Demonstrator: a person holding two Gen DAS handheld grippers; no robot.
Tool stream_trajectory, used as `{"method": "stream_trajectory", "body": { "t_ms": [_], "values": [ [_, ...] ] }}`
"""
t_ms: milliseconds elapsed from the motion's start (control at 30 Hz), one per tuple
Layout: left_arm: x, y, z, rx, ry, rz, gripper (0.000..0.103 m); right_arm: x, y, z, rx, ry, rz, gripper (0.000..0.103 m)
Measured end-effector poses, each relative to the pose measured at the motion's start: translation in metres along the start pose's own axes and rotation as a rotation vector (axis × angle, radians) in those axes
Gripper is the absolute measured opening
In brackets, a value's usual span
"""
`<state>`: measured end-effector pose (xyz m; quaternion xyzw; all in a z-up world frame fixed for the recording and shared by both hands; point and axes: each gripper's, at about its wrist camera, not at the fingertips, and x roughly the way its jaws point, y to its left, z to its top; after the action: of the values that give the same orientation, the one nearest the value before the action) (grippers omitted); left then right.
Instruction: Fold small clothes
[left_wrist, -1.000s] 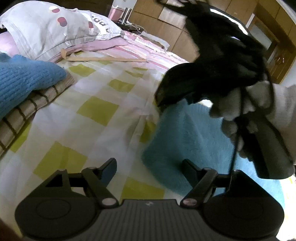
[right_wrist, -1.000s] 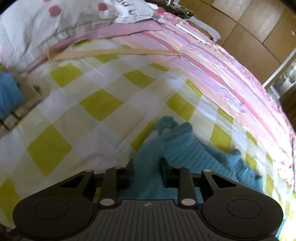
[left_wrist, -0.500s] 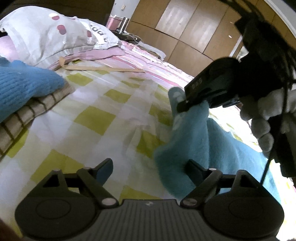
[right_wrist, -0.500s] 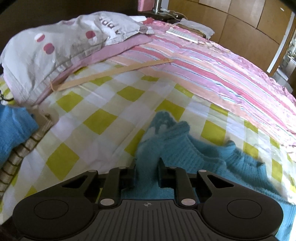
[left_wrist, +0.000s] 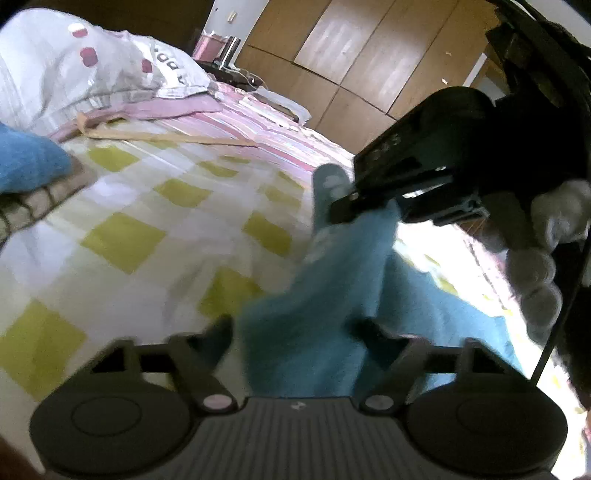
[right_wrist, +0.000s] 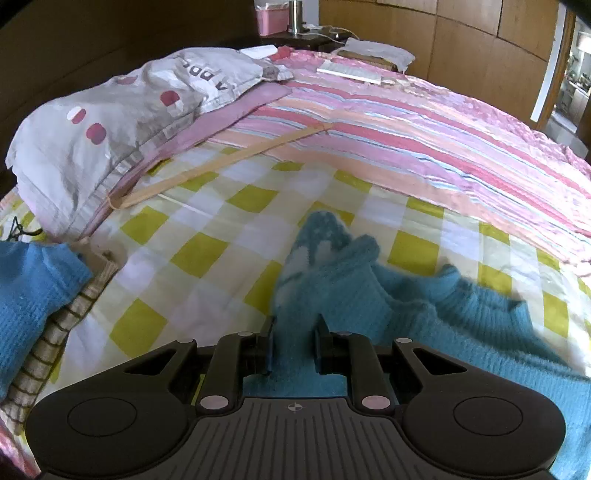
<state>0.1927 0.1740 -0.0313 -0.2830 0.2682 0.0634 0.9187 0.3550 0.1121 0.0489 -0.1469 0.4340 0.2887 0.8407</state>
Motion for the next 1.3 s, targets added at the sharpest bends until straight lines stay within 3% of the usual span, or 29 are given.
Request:
{"method": "stream_trajectory", "body": {
  "t_ms": [33, 267, 600, 667, 800, 1000, 1067, 1300],
  "values": [
    [0.002, -0.002, -0.001, 0.005, 0.0, -0.002, 0.058, 0.002, 0.003, 0.001, -0.004, 0.005, -0.005, 0.018],
    [-0.002, -0.01, -0.008, 0.108, -0.028, -0.012, 0.047, 0.034, 0.031, 0.009, -0.063, 0.074, -0.062, 0.021],
    [-0.004, -0.011, -0.006, 0.145, -0.035, -0.036, 0.043, 0.072, 0.048, 0.028, -0.112, 0.186, -0.155, 0.041],
    [-0.003, -0.012, -0.007, 0.155, -0.033, -0.032, 0.042, 0.079, 0.051, 0.03, -0.129, 0.204, -0.164, 0.05],
    [-0.002, -0.012, -0.008, 0.171, -0.027, -0.02, 0.042, 0.093, 0.054, 0.025, -0.191, 0.207, -0.236, 0.048],
    [0.001, -0.015, -0.008, 0.179, -0.008, 0.001, 0.05, 0.077, 0.046, 0.021, -0.195, 0.166, -0.203, 0.027],
    [0.002, -0.016, -0.008, 0.185, -0.001, 0.009, 0.054, 0.068, 0.042, 0.021, -0.182, 0.15, -0.187, 0.026],
    [-0.005, -0.025, -0.001, 0.159, -0.004, 0.025, 0.053, 0.025, 0.024, 0.017, -0.142, 0.093, -0.13, 0.023]
  ]
}}
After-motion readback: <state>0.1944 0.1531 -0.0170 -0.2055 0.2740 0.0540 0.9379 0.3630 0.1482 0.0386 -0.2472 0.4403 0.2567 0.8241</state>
